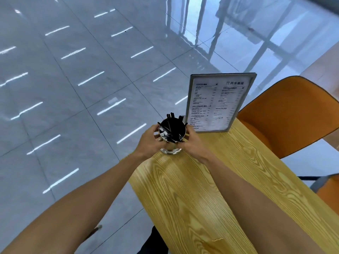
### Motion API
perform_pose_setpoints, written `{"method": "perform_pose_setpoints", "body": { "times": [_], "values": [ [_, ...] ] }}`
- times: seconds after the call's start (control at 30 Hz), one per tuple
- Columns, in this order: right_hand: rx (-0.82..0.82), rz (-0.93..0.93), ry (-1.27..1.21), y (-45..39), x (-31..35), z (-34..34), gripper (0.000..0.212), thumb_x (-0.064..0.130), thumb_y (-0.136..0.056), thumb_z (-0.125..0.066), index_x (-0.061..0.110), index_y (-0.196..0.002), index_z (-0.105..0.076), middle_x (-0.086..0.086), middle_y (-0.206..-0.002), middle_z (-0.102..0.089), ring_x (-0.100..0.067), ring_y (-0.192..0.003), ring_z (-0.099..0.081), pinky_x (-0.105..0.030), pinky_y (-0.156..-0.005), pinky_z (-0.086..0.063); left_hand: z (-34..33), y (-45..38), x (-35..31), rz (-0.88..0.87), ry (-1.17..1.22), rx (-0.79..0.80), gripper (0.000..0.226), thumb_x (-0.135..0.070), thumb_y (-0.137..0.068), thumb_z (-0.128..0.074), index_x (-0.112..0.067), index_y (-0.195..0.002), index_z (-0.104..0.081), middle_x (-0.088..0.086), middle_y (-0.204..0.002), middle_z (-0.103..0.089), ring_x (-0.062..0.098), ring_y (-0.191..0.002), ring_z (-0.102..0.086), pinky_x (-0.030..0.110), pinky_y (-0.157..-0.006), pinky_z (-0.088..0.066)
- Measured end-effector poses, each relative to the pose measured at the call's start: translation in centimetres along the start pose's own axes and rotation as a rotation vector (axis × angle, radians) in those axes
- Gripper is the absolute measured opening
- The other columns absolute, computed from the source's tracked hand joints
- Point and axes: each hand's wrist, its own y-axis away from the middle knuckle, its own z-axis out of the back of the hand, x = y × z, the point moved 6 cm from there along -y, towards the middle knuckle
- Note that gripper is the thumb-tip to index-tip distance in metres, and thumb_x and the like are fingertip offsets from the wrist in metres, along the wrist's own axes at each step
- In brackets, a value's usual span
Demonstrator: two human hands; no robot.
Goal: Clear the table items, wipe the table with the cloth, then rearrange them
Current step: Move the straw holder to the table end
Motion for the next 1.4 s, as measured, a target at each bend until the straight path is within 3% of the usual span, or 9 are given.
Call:
{"method": "perform_pose_setpoints", "body": {
  "times": [0.17, 0.3, 0.43, 0.57, 0.73, 0.87, 0.97, 1.2, 1.4],
  "values": [
    [0.023, 0.007, 0.008, -0.6, 0.0, -0.5, 0.076, -0.001, -0.077, -0.083, 0.014, -0.14, -0.043, 0.01, -0.125, -0.06, 0.002, -0.108, -0.061, -0.012, -0.078, -0.052, 0.3, -0.3, 0.4, 0.014, 0.016, 0.006, 0.074, -0.018, -0.071, -0.091, -0.017, -0.136, -0.055, -0.012, -0.123, -0.062, 0.001, -0.108, -0.062, 0.006, -0.081, -0.049],
    [0.03, -0.006, 0.025, -0.6, -0.5, -0.4, 0.081, 0.011, -0.073, -0.089, 0.017, -0.14, -0.044, 0.012, -0.123, -0.061, 0.005, -0.107, -0.061, -0.012, -0.078, -0.052, 0.1, -0.3, 0.9, 0.02, 0.003, 0.015, 0.075, -0.026, -0.067, -0.092, -0.02, -0.133, -0.057, -0.012, -0.124, -0.064, 0.006, -0.109, -0.065, 0.021, -0.089, -0.054],
    [0.03, -0.026, 0.13, -0.5, -1.1, -0.6, 0.094, 0.04, -0.069, -0.09, 0.026, -0.145, -0.037, 0.012, -0.132, -0.06, -0.009, -0.119, -0.06, -0.036, -0.097, -0.054, -0.1, -0.1, 1.1, 0.017, -0.007, 0.014, 0.077, -0.033, -0.064, -0.093, -0.023, -0.132, -0.058, -0.013, -0.123, -0.065, 0.007, -0.11, -0.065, 0.028, -0.091, -0.055],
    [0.047, -0.015, 0.231, -0.4, -1.5, -0.4, 0.103, 0.062, -0.065, -0.083, 0.039, -0.149, -0.029, 0.012, -0.144, -0.053, -0.018, -0.134, -0.049, -0.051, -0.106, -0.047, -0.4, 0.3, 1.4, 0.025, -0.012, -0.007, 0.077, -0.028, -0.071, -0.09, -0.024, -0.138, -0.051, -0.019, -0.131, -0.06, 0.001, -0.122, -0.056, 0.015, -0.095, -0.045],
    [-0.006, 0.0, 0.345, 2.4, -0.9, 0.9, 0.084, 0.04, -0.087, -0.07, 0.028, -0.157, -0.025, 0.0, -0.158, -0.038, -0.021, -0.143, -0.037, -0.047, -0.116, -0.036, -1.4, 2.4, 3.1, 0.203, -0.19, -0.002, 0.067, -0.029, -0.086, -0.077, -0.015, -0.142, -0.044, -0.004, -0.134, -0.054, 0.017, -0.119, -0.053, 0.03, -0.09, -0.042],
    [-0.079, -0.048, 0.451, 6.0, -2.6, 4.0, 0.077, 0.029, -0.087, -0.065, 0.035, -0.155, -0.03, -0.005, -0.155, -0.04, -0.024, -0.141, -0.038, -0.045, -0.114, -0.036, -5.1, 4.8, 3.6, 0.294, -0.403, 0.235, 0.057, -0.03, -0.09, -0.071, -0.008, -0.138, -0.05, 0.005, -0.124, -0.062, 0.018, -0.1, -0.06, 0.036, -0.082, -0.047],
    [-0.143, -0.117, 0.532, 9.5, -4.4, 6.9, 0.071, 0.029, -0.092, -0.065, 0.031, -0.154, -0.032, -0.009, -0.155, -0.039, -0.027, -0.142, -0.037, -0.042, -0.113, -0.036, -9.3, 6.0, 2.4, 0.203, -0.508, 0.414, 0.065, -0.043, -0.089, -0.07, -0.01, -0.141, -0.051, 0.002, -0.146, -0.052, 0.021, -0.13, -0.053, 0.029, -0.096, -0.044],
    [-0.28, -0.34, 0.755, 21.9, -10.7, 13.3, 0.07, 0.05, -0.094, -0.057, 0.029, -0.155, -0.029, -0.015, -0.158, -0.034, -0.034, -0.146, -0.029, -0.049, -0.116, -0.03, -20.9, 10.6, -3.4, -0.109, -0.646, 0.566, 0.072, -0.05, -0.089, -0.067, -0.016, -0.148, -0.045, 0.002, -0.153, -0.046, 0.018, -0.14, -0.042, 0.032, -0.112, -0.034],
    [-0.465, -0.456, 0.661, 35.5, -16.9, 16.5, 0.069, 0.048, -0.096, -0.056, 0.028, -0.156, -0.027, -0.014, -0.161, -0.029, -0.033, -0.148, -0.025, -0.051, -0.117, -0.027, -30.9, 19.3, -5.8, -0.317, -0.764, 0.708, 0.075, -0.051, -0.09, -0.066, -0.018, -0.152, -0.038, 0.004, -0.156, -0.04, 0.021, -0.142, -0.038, 0.036, -0.113, -0.035]
  ]
}}
